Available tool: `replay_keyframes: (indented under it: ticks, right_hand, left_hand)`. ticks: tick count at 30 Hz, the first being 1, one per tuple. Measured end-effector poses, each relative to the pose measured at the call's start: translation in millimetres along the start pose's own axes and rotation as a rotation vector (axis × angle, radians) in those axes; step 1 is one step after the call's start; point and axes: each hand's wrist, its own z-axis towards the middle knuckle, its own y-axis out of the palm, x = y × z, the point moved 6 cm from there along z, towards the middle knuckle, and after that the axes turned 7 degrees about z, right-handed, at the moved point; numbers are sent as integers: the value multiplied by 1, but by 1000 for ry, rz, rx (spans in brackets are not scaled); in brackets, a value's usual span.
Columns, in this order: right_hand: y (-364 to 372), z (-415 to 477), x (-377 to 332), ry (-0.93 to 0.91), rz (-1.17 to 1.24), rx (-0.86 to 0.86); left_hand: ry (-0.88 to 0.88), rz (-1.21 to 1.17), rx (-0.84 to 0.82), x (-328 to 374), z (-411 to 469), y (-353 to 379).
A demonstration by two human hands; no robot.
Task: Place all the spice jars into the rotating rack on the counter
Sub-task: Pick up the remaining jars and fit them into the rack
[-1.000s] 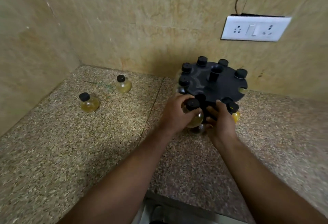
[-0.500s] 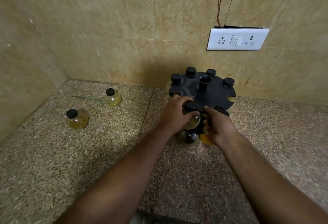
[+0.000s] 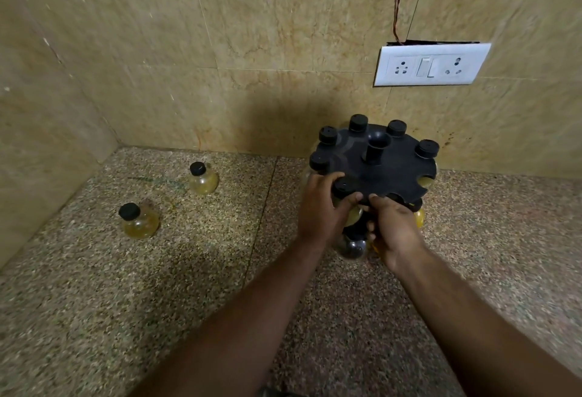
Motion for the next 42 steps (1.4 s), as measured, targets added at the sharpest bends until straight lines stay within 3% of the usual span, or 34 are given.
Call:
replay_keyframes:
  ticks: [7,16,28,33,42]
  right_hand:
    - [49,-18,24,63,-216,-197]
    - [97,12,65,-91,-697,-284]
    - [229,65,139,-231,-1195,-484]
    - [266,82,175,-235,-1396,-586]
    - [294,112,212,-168,-1797,-674]
  left_hand:
    - [-135,-21,144,-41,16,-28]
    - [-242,-27,52,-134,20,-44]
    - [-646,54,220,-278,22,-114]
    - [-646,89,276,-314,34,-134]
    - [-477,197,263,-333,76,-149]
